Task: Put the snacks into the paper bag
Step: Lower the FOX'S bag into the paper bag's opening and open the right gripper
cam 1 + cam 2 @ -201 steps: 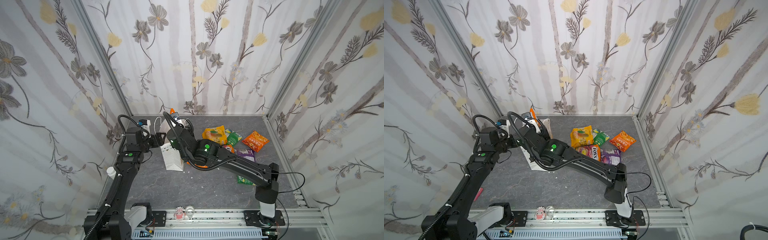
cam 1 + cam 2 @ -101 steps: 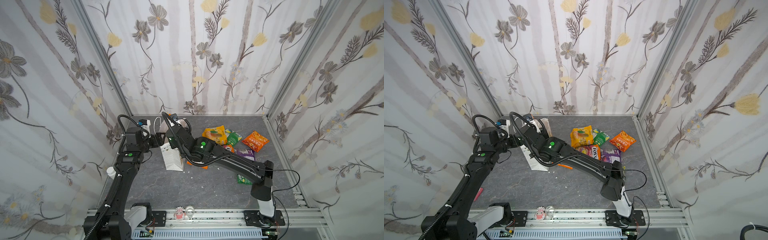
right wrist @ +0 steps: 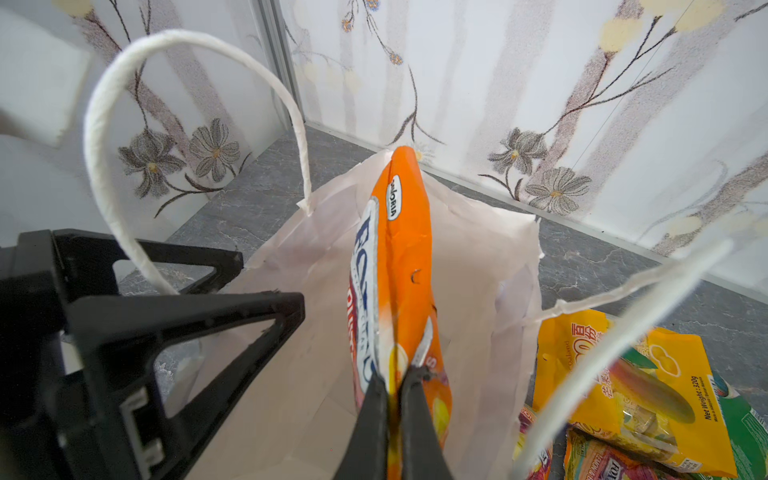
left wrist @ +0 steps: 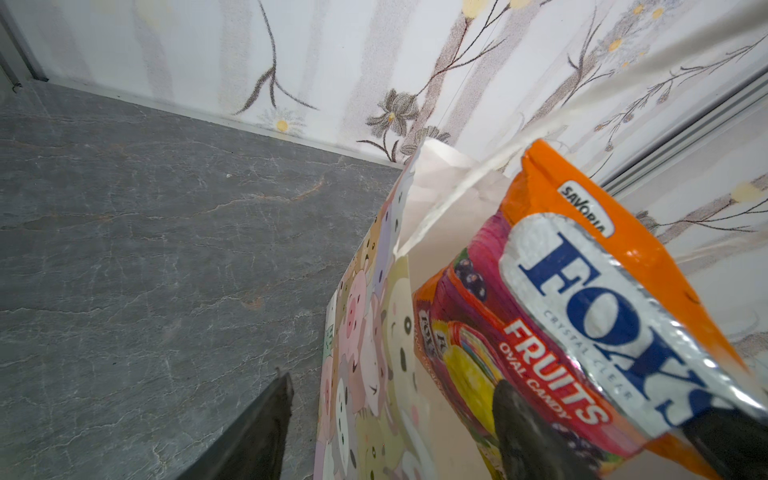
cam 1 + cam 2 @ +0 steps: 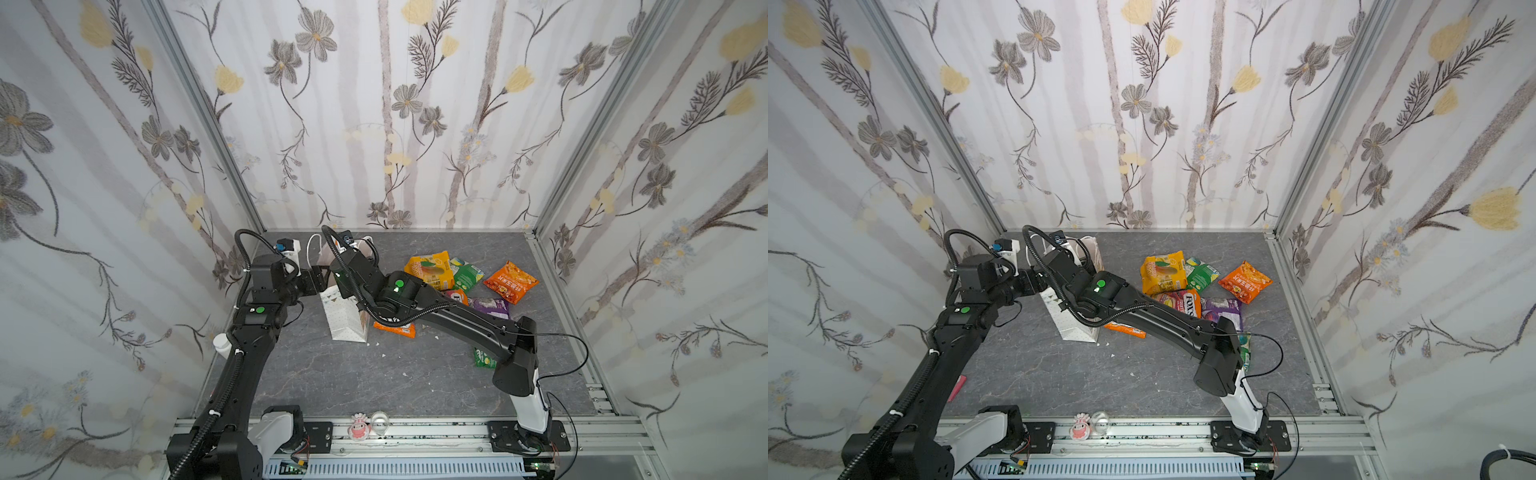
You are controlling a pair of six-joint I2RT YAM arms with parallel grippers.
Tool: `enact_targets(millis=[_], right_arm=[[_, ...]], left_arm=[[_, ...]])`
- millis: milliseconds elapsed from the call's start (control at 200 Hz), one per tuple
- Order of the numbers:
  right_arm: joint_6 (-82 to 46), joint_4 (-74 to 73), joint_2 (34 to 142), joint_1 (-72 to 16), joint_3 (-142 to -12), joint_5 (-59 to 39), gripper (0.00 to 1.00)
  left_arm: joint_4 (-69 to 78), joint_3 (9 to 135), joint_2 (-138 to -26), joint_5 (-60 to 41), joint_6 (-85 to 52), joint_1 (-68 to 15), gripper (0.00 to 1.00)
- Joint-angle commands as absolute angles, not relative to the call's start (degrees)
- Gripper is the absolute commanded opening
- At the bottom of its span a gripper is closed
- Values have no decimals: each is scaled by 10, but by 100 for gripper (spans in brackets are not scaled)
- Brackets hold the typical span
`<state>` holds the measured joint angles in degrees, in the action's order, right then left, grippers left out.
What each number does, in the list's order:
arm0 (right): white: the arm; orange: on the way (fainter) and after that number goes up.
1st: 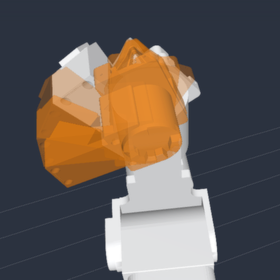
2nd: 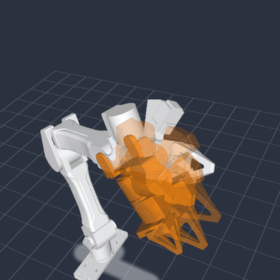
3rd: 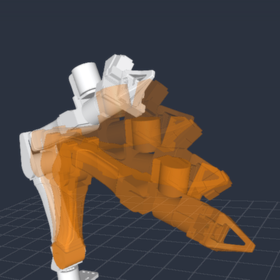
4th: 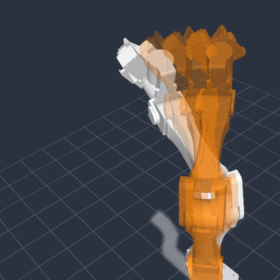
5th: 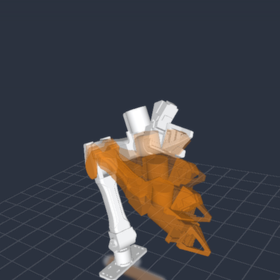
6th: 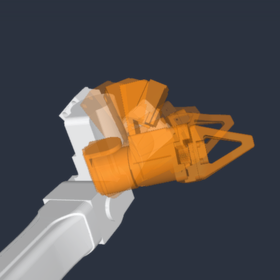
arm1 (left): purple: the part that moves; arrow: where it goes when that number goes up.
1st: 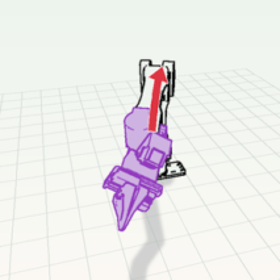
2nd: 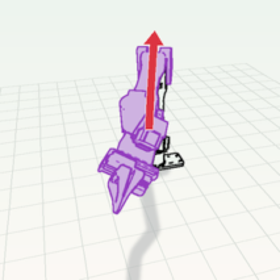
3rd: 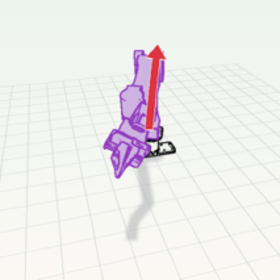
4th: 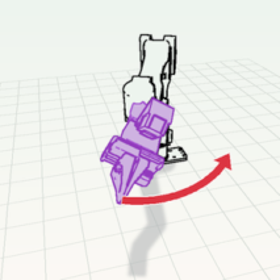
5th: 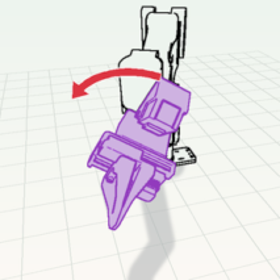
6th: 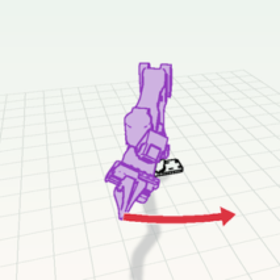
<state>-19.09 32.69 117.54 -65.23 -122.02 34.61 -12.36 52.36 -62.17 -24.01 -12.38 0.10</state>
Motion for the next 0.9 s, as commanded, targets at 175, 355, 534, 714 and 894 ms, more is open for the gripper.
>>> enact_targets(millis=[175,355,534,714,894], right_arm=[[-201,309,1177,-650,-1226,332,24],[-194,299,1171,-652,-1226,318,24],[-167,285,1156,-662,-1226,311,23],[-149,274,1132,-678,-1226,288,21],[-148,285,1098,-697,-1222,279,21]], left_arm=[[-125,529,-621,-236,-119,2,76],[-126,529,-622,-235,-119,1,76],[-127,529,-621,-234,-119,2,76],[-123,529,-617,-238,-120,1,76],[-114,530,-607,-253,-119,1,76]])
